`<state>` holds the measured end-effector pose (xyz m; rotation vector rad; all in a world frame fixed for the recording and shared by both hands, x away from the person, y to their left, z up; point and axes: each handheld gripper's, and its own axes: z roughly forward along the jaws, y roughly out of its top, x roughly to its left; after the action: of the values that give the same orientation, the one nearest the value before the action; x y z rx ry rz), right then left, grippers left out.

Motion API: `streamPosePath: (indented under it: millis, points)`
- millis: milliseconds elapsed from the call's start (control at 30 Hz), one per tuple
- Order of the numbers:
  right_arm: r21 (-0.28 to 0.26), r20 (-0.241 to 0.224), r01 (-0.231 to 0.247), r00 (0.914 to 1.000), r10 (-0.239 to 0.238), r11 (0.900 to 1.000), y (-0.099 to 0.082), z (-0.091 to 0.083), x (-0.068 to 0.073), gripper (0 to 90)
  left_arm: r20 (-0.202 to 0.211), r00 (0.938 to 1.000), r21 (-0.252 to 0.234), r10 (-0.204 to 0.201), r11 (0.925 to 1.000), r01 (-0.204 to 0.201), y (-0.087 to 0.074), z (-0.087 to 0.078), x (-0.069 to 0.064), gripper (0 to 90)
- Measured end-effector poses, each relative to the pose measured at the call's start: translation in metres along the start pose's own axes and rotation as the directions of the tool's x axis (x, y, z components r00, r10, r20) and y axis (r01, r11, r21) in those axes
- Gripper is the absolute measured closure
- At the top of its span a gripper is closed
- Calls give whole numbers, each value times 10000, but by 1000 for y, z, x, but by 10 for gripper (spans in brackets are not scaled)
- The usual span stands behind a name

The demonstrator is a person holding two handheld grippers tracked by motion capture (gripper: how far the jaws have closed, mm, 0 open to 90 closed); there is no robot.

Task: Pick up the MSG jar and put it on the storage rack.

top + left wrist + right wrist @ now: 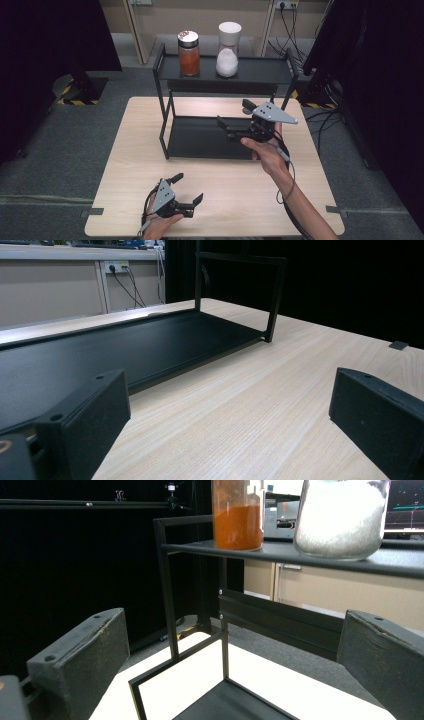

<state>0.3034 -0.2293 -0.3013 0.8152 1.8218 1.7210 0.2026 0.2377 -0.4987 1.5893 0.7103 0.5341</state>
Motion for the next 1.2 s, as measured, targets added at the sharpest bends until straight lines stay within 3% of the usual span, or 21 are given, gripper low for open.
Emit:
streamPosePath:
  millis: [1200]
  points:
    - [379, -463, -222, 9986, 240, 9990, -58, -16, 2, 3, -117, 9999, -102, -32, 9999, 31, 0, -1, 1, 24]
